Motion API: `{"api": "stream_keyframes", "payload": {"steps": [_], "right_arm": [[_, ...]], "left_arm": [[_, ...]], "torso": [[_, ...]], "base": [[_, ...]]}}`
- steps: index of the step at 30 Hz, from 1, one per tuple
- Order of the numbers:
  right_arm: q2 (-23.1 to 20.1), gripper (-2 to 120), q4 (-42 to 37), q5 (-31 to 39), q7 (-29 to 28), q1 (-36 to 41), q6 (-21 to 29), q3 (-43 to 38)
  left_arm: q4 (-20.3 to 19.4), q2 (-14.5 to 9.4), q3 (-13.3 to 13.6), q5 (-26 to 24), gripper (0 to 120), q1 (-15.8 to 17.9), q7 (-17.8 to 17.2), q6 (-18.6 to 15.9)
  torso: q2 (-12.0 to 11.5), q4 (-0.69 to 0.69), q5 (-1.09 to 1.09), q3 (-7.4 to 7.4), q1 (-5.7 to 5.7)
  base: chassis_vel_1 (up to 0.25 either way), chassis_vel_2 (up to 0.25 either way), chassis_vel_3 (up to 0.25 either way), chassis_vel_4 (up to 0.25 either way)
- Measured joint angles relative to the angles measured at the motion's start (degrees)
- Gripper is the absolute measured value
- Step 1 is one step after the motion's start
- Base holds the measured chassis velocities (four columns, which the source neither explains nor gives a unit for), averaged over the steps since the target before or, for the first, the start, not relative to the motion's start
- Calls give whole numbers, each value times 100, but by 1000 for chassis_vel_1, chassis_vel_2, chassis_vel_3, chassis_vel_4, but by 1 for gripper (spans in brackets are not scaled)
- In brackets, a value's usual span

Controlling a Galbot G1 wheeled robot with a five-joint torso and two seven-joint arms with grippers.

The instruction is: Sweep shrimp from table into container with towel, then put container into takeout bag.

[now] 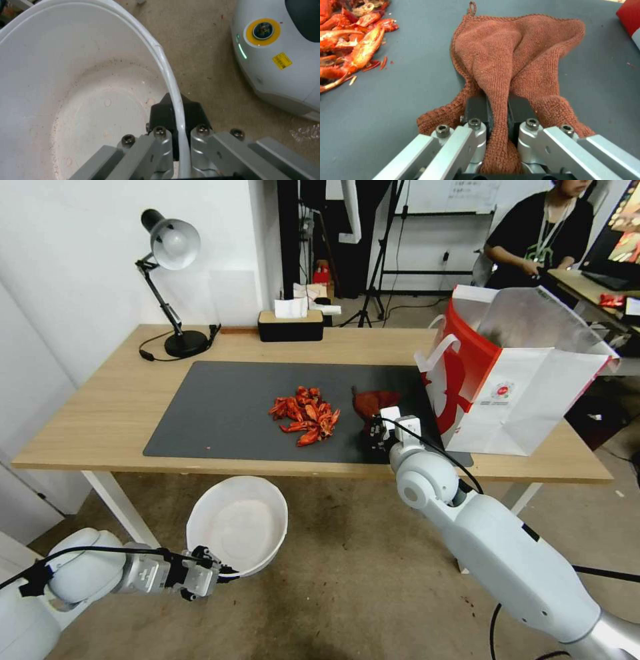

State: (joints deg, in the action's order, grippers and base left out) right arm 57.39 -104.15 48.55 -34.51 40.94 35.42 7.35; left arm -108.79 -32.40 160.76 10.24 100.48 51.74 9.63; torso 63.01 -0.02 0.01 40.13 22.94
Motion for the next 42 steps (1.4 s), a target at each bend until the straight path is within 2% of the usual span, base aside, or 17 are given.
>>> {"api": "stream_keyframes", "payload": {"steps": [9, 25, 33, 42], "right_arm": [[-259, 4, -215, 310, 49, -161, -211, -65], [-279, 4, -119, 658, 209, -696, -650, 128], [-241, 4, 84, 749, 208, -935, -762, 293], [-179, 4, 199, 777, 180, -1039, -818, 422]], "left_arm": [[64, 43, 265, 26, 0, 328, -2, 8], [120, 64, 320, 53, 0, 591, 18, 28], [101, -65, 334, 169, 0, 694, 66, 167], [-156, -244, 339, 545, 0, 668, 245, 382]], "torso": [[0, 1, -1, -2, 0], [2, 2, -2, -3, -2], [2, 1, -2, -3, -2], [2, 1, -1, -3, -2]], "base": [[0, 0, 0, 0], [0, 0, 0, 0], [0, 0, 0, 0], [0, 0, 0, 0]]}}
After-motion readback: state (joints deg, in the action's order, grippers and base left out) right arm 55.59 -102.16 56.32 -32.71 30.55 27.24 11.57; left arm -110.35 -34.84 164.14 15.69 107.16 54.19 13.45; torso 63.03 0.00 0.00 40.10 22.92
